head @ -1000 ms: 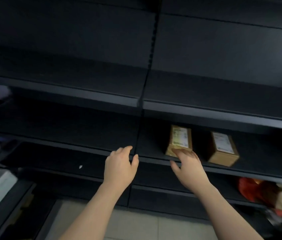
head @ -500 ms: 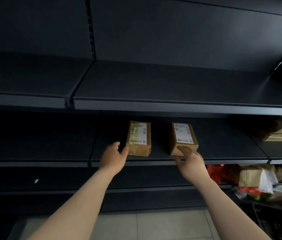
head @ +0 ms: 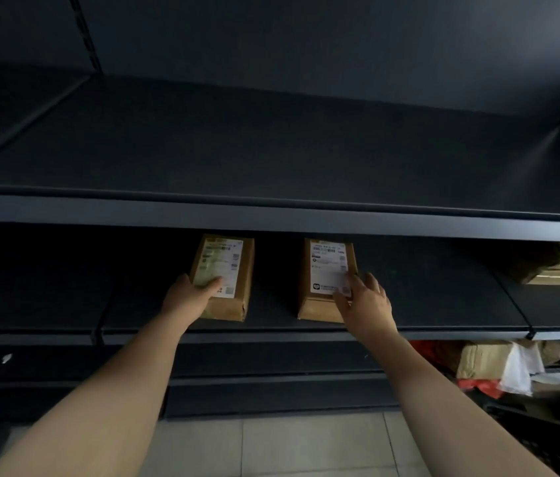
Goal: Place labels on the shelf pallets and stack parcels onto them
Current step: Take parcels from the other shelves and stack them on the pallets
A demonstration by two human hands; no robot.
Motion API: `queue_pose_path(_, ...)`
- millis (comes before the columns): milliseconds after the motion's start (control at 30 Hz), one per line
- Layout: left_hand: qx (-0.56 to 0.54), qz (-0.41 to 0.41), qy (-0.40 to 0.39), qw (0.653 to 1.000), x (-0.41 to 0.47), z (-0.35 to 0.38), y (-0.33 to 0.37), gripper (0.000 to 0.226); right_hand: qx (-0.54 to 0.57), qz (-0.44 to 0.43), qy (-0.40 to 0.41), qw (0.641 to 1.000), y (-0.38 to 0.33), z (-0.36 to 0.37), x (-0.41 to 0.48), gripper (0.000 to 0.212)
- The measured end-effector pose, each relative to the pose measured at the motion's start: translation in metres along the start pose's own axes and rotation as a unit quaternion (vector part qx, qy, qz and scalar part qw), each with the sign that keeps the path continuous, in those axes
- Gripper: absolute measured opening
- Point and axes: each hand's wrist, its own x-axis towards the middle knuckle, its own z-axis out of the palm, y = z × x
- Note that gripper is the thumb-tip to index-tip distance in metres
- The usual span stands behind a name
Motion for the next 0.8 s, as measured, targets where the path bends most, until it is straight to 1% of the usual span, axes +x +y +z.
queue_pose_path(67,0.009,0.013,0.013,1.000,0.000,0.002,-0.002,0.063,0.063,0.019,-0.005,0.998,0.002,0.005,0.007,0.063)
queue_pose_path(167,0.023,0.037,0.039,0.998,-0.009,0.014,-0.002,0.058,0.195,0.081,-0.024,0.977,0.006,0.008,0.015,0.073)
queue_pose_path(233,0.016,0.050,0.038,0.998,-0.018,0.029,0.000,0.057,0.246,0.104,-0.041,0.963,0.011,0.010,0.018,0.067)
queue_pose_path(333,0.011,0.059,0.007,0.998,-0.024,0.050,0.008,0.060,0.291,0.113,-0.058,0.948,0.015,0.010,0.021,0.058)
queue_pose_path(400,0.005,0.046,-0.022,0.999,-0.025,0.060,0.012,0.068,0.306,0.113,-0.075,0.942,0.015,0.010,0.021,0.057)
queue_pose_path(500,0.002,0.033,-0.045,0.998,-0.019,0.069,0.006,0.092,0.336,0.105,-0.094,0.931,0.013,0.012,0.018,0.055)
queue_pose_path(533,-0.012,0.032,-0.050,0.998,-0.020,0.070,0.005,0.092,0.349,0.100,-0.096,0.927,0.013,0.013,0.016,0.055)
queue_pose_path(567,-0.037,0.034,-0.061,0.997,-0.024,0.069,0.005,0.086,0.361,0.096,-0.096,0.923,0.013,0.014,0.014,0.056)
queue_pose_path(633,-0.099,0.050,-0.091,0.990,-0.036,0.068,0.009,0.062,0.382,0.089,-0.089,0.916,0.013,0.013,0.010,0.057)
queue_pose_path(667,-0.126,0.057,-0.107,0.985,-0.039,0.068,0.008,0.055,0.393,0.087,-0.088,0.911,0.013,0.013,0.008,0.060)
queue_pose_path(733,-0.163,0.073,-0.124,0.976,-0.045,0.067,0.005,0.060,0.415,0.077,-0.090,0.902,0.015,0.012,0.005,0.071)
queue_pose_path(800,-0.185,0.087,-0.122,0.971,-0.054,0.062,0.000,0.066,0.435,0.066,-0.090,0.893,0.015,0.011,0.001,0.080)
